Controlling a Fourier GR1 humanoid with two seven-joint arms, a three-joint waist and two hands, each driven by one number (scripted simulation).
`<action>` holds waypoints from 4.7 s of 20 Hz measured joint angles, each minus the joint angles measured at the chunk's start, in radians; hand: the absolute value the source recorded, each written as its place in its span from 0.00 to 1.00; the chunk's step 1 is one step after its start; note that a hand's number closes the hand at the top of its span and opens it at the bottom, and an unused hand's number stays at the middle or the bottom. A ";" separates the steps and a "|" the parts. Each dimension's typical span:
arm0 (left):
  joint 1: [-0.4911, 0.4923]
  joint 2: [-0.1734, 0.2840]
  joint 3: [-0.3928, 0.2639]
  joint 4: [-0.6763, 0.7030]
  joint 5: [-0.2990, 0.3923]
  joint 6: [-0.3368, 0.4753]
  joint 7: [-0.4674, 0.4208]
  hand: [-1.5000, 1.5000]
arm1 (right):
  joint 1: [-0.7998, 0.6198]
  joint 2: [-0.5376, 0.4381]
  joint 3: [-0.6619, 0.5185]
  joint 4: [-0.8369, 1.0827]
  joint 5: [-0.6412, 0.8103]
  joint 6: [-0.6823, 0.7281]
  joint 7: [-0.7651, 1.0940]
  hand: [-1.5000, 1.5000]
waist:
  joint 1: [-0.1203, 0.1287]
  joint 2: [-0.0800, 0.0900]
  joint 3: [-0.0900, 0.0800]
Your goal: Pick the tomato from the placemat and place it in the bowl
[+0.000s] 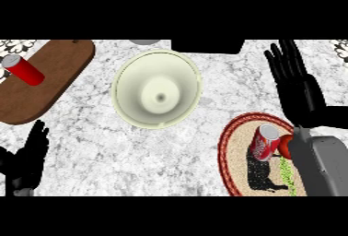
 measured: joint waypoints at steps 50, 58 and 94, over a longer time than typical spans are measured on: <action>-0.290 0.039 -0.055 -0.179 -0.082 -0.281 0.269 0.50 | 0.072 -0.397 0.259 -0.500 0.646 0.364 1.136 0.00 | -0.034 0.001 0.006; -0.284 0.012 -0.034 -0.167 -0.118 -0.303 0.255 0.50 | 0.070 -0.376 0.267 -0.466 0.670 0.411 1.150 0.00 | -0.037 0.001 0.006; -0.264 -0.106 0.111 -0.211 -0.235 -0.423 0.313 0.50 | 0.135 -0.155 0.132 -0.067 1.056 0.487 0.880 0.00 | -0.037 0.001 0.007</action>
